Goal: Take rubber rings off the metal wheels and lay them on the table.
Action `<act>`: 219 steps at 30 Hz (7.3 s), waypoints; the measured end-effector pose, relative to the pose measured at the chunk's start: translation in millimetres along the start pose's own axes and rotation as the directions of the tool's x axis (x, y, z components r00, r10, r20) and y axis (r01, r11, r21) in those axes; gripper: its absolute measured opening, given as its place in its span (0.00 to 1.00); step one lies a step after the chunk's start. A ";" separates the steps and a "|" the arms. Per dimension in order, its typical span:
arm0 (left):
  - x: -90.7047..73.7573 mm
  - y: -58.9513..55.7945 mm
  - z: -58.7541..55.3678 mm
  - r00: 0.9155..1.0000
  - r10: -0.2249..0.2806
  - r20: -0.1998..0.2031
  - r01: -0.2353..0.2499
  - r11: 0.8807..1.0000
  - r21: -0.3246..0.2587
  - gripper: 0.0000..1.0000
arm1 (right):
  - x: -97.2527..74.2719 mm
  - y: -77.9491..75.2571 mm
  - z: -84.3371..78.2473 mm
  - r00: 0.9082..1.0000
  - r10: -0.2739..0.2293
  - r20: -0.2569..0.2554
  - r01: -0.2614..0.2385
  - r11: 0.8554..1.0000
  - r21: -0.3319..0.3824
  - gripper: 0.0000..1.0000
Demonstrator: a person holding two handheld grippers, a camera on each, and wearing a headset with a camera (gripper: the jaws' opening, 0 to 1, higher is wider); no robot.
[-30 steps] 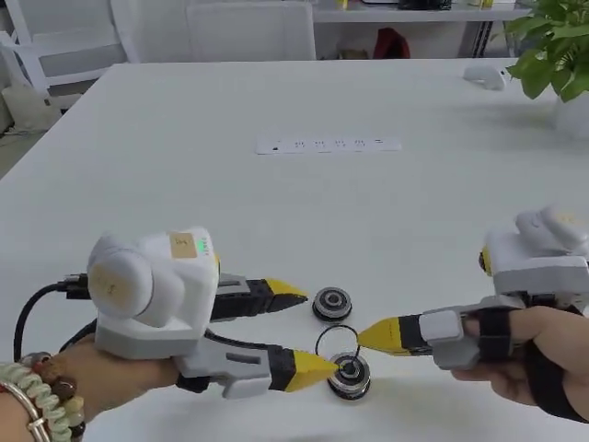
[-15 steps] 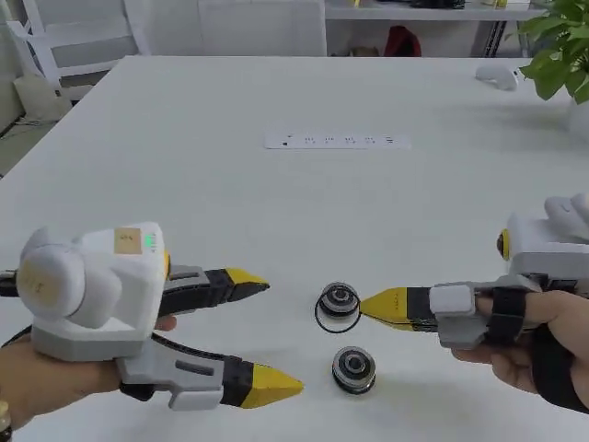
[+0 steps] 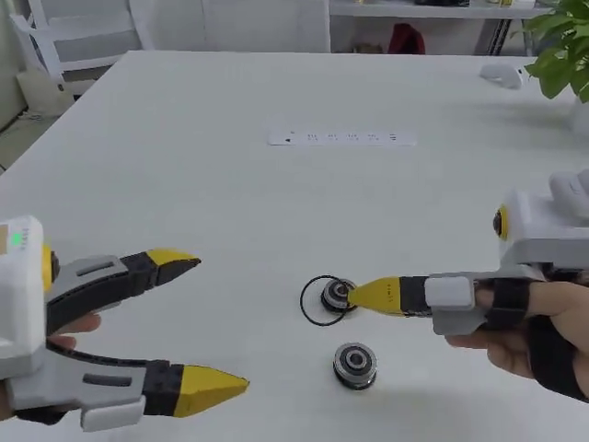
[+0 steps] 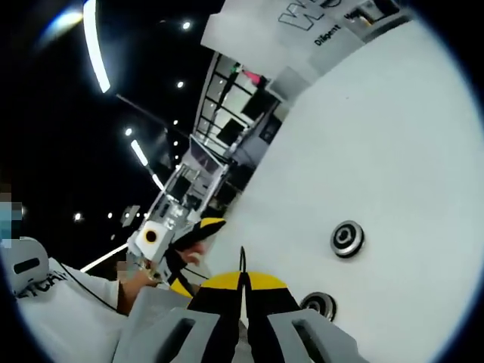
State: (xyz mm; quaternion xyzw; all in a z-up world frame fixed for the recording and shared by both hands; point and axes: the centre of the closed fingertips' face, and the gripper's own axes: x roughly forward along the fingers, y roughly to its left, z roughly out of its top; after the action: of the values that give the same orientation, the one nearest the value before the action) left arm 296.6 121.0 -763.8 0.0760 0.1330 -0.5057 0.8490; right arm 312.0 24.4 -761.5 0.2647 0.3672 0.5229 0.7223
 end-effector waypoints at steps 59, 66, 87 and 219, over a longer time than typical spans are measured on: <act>-39.8 -11.8 -12.9 0.996 0.094 -0.009 -0.094 0.994 -0.063 0.88 | 58.0 -37.6 -54.6 0.864 -0.341 -0.370 0.072 0.811 -0.581 0.00; -43.8 -8.9 -11.6 0.995 0.101 0.003 -0.101 0.992 -0.079 0.90 | 59.5 -48.8 -60.6 0.851 -0.378 -0.365 0.105 0.803 -0.587 0.00; -39.7 -16.0 -15.4 0.997 0.078 -0.028 -0.080 0.994 -0.081 0.90 | 51.4 -62.7 -43.1 0.858 -0.427 -0.285 0.183 0.772 -0.608 0.08; 143.9 -47.1 -41.7 0.957 -0.187 -0.220 0.218 0.968 0.124 0.16 | -5.2 -88.4 -67.8 0.859 -0.357 -0.368 0.021 0.742 -0.670 0.21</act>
State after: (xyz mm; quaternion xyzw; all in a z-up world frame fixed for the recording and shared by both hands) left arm 314.2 -11.1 -846.8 0.1767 0.1900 -0.5879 0.7662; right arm 305.9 -8.3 -868.0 -0.1757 0.3555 0.5860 0.7066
